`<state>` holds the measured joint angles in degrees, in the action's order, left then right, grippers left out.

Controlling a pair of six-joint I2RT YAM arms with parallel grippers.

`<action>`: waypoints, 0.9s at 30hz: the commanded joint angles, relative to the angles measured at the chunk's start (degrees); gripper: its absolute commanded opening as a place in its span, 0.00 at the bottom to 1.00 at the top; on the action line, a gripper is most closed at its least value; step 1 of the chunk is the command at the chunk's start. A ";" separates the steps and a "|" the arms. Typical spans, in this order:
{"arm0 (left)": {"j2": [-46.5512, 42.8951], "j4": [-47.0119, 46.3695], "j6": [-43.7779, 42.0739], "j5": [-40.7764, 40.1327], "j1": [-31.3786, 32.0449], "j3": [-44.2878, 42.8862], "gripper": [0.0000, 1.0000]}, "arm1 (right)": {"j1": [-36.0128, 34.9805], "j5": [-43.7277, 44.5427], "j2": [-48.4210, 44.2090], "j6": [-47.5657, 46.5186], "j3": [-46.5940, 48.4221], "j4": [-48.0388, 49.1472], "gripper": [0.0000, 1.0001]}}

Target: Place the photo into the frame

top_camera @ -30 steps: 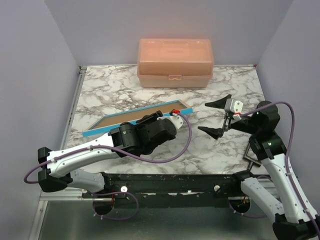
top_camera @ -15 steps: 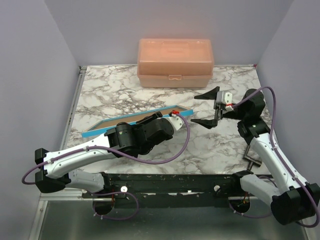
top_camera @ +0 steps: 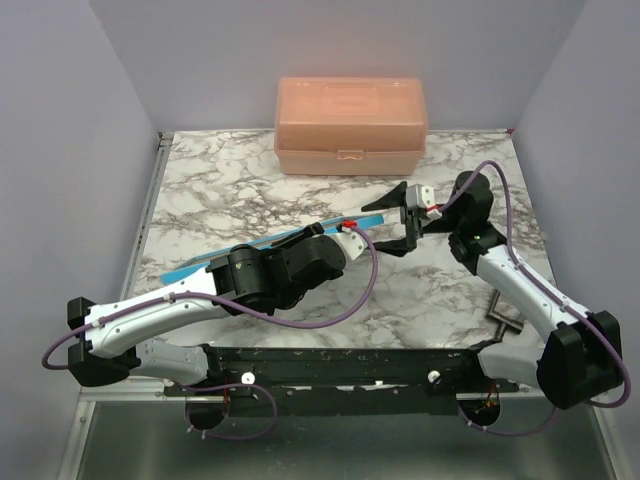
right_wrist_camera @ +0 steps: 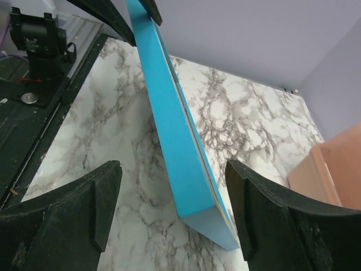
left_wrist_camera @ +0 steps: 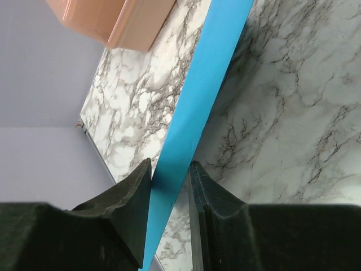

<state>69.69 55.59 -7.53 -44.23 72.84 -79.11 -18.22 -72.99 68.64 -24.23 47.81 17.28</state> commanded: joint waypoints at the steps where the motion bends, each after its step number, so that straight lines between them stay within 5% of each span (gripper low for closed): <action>1: -2.24 -4.31 0.59 -1.90 -0.06 -0.96 0.00 | -3.44 -1.30 3.57 -2.08 0.93 3.99 0.79; 10: -2.54 -4.26 1.10 -2.44 -0.02 -0.26 0.00 | -5.16 -0.87 6.09 -1.50 1.87 5.22 0.59; 14: -2.74 -4.28 1.07 -3.15 -0.06 -0.04 0.00 | -5.16 -0.73 5.50 0.53 2.43 4.31 0.34; 20: -2.56 -4.00 0.89 -4.89 -0.06 -0.90 0.03 | -5.16 -2.75 5.27 0.98 4.60 -2.34 0.10; 24: -2.63 -3.81 0.76 -5.76 -0.11 -2.78 0.57 | -5.13 -2.42 4.37 5.60 5.77 -3.10 0.00; 27: -3.11 -4.34 0.93 -5.95 -0.04 -4.78 0.79 | -5.16 -2.16 2.98 9.58 6.69 -2.91 0.00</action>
<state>67.79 54.46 -7.60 -46.92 72.82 -79.75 -22.94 -73.76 74.04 -24.60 51.94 18.09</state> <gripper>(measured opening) 0.654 0.366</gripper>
